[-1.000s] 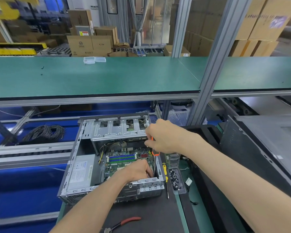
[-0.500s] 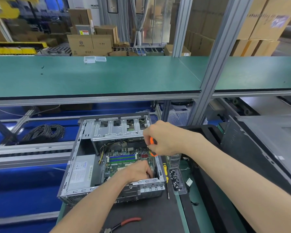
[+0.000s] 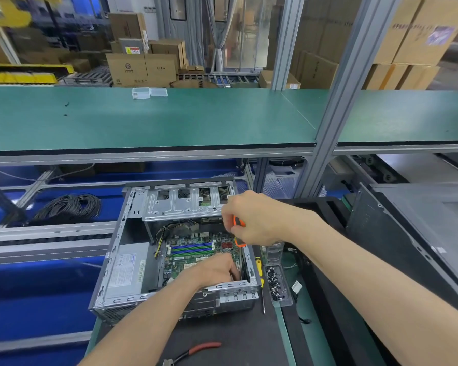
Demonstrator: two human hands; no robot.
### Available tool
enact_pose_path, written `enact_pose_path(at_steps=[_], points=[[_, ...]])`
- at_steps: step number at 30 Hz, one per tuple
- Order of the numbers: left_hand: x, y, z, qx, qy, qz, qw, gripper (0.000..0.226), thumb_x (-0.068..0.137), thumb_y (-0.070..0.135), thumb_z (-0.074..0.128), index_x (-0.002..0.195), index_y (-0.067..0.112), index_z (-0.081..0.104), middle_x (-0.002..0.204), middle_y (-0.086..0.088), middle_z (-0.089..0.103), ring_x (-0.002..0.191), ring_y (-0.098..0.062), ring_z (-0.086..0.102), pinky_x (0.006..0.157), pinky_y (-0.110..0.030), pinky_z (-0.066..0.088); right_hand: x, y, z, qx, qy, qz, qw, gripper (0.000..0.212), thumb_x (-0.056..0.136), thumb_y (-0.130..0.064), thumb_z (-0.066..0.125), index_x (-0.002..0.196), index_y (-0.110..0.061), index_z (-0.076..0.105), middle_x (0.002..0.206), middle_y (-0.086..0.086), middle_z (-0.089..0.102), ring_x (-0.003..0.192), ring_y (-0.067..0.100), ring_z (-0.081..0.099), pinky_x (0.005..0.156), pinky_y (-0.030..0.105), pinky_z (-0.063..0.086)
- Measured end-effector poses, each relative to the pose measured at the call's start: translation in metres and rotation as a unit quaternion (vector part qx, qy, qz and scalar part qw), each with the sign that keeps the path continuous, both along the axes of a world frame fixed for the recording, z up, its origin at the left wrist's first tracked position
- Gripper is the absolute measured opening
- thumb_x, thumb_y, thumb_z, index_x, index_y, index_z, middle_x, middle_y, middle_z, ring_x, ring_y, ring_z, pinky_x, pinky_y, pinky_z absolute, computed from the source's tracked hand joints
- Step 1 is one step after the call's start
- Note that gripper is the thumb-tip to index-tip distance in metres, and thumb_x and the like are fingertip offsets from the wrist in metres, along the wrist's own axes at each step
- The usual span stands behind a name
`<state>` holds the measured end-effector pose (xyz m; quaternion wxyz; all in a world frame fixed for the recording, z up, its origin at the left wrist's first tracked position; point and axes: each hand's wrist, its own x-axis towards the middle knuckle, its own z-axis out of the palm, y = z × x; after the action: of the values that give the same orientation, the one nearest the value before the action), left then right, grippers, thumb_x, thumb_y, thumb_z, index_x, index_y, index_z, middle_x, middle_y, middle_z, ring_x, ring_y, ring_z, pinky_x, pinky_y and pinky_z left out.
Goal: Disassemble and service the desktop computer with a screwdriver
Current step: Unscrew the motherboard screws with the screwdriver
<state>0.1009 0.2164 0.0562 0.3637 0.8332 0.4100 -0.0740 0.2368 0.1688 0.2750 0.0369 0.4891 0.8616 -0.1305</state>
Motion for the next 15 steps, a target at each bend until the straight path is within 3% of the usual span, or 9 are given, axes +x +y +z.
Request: enact_pose_path(at_steps=[2, 3, 5, 7, 8, 10, 12, 13, 15], points=[[0.0, 0.001, -0.001, -0.003, 0.002, -0.004, 1.0, 0.038, 0.07, -0.001, 0.056, 0.098, 0.009, 0.079, 0.096, -0.004, 0.077, 0.062, 0.006, 0.059, 0.056, -0.004, 0.044, 0.002, -0.002, 0.002, -0.046, 0.037, 0.012, 0.998, 0.022, 0.081, -0.002, 0.061, 0.092, -0.022, 0.062, 0.099, 0.0, 0.061, 0.081, 0.015, 0.057, 0.071, 0.038, 0.052], [0.0, 0.001, -0.001, -0.005, 0.003, 0.0, 1.0, 0.038, 0.07, -0.001, 0.056, 0.099, 0.009, 0.079, 0.098, -0.005, 0.077, 0.065, 0.006, 0.061, 0.059, -0.006, 0.047, 0.002, -0.003, 0.001, -0.045, 0.044, 0.01, 0.998, 0.023, 0.078, -0.004, 0.064, 0.093, -0.021, 0.062, 0.1, 0.0, 0.058, 0.082, 0.018, 0.057, 0.07, 0.04, 0.053], [0.001, 0.001, -0.001, -0.011, -0.002, 0.009, 1.0, 0.041, 0.07, -0.003, 0.055, 0.103, 0.008, 0.078, 0.106, -0.007, 0.076, 0.087, -0.01, 0.069, 0.078, -0.019, 0.056, 0.001, -0.005, -0.004, 0.026, 0.008, -0.01, 1.0, 0.017, 0.082, -0.025, 0.069, 0.093, -0.02, 0.057, 0.092, -0.001, 0.051, 0.078, 0.022, 0.052, 0.064, 0.039, 0.048], [0.001, 0.0, 0.0, -0.016, -0.004, 0.013, 1.0, 0.044, 0.071, -0.005, 0.054, 0.107, 0.008, 0.077, 0.114, -0.007, 0.074, 0.105, -0.017, 0.068, 0.091, -0.025, 0.054, 0.0, -0.004, -0.007, 0.115, -0.074, -0.053, 0.989, 0.037, 0.092, -0.054, 0.057, 0.092, -0.018, 0.053, 0.075, -0.001, 0.038, 0.069, 0.023, 0.042, 0.064, 0.037, 0.037], [0.002, 0.0, 0.0, -0.017, -0.002, 0.016, 1.0, 0.045, 0.072, -0.006, 0.054, 0.108, 0.009, 0.077, 0.117, -0.006, 0.073, 0.109, -0.018, 0.066, 0.091, -0.024, 0.052, -0.002, -0.003, -0.007, 0.129, -0.094, -0.069, 0.985, 0.04, 0.096, -0.056, 0.051, 0.095, -0.016, 0.055, 0.071, -0.002, 0.03, 0.07, 0.025, 0.039, 0.066, 0.038, 0.035], [0.002, 0.0, 0.001, -0.018, -0.001, 0.018, 1.0, 0.047, 0.072, -0.007, 0.053, 0.11, 0.009, 0.076, 0.119, -0.006, 0.072, 0.11, -0.018, 0.066, 0.091, -0.024, 0.053, -0.003, -0.002, -0.006, 0.099, -0.081, -0.063, 0.99, 0.031, 0.1, -0.043, 0.052, 0.1, -0.013, 0.059, 0.073, -0.002, 0.031, 0.081, 0.029, 0.045, 0.069, 0.038, 0.034], [0.003, -0.001, 0.003, -0.017, -0.002, 0.015, 1.0, 0.047, 0.072, -0.008, 0.053, 0.11, 0.006, 0.076, 0.117, -0.009, 0.073, 0.103, -0.017, 0.067, 0.084, -0.021, 0.055, -0.001, -0.001, -0.003, 0.037, -0.029, -0.026, 0.999, 0.008, 0.095, -0.022, 0.058, 0.096, -0.016, 0.062, 0.082, 0.0, 0.049, 0.092, 0.03, 0.055, 0.071, 0.036, 0.039], [0.003, -0.002, 0.005, -0.015, -0.001, 0.011, 1.0, 0.045, 0.072, -0.008, 0.052, 0.108, 0.004, 0.075, 0.113, -0.012, 0.074, 0.093, -0.015, 0.069, 0.071, -0.015, 0.053, 0.001, -0.001, -0.001, 0.005, -0.007, -0.01, 1.0, 0.01, 0.089, -0.012, 0.06, 0.095, -0.018, 0.063, 0.089, 0.0, 0.056, 0.094, 0.027, 0.058, 0.073, 0.037, 0.044], [0.004, -0.003, 0.007, -0.011, -0.001, 0.004, 1.0, 0.039, 0.071, -0.011, 0.05, 0.1, -0.001, 0.075, 0.104, -0.02, 0.074, 0.075, -0.015, 0.065, 0.051, -0.017, 0.042, 0.003, -0.002, 0.005, -0.061, 0.023, 0.008, 0.998, 0.028, 0.078, -0.004, 0.062, 0.099, -0.022, 0.064, 0.099, -0.001, 0.061, 0.093, 0.023, 0.059, 0.076, 0.041, 0.053]])
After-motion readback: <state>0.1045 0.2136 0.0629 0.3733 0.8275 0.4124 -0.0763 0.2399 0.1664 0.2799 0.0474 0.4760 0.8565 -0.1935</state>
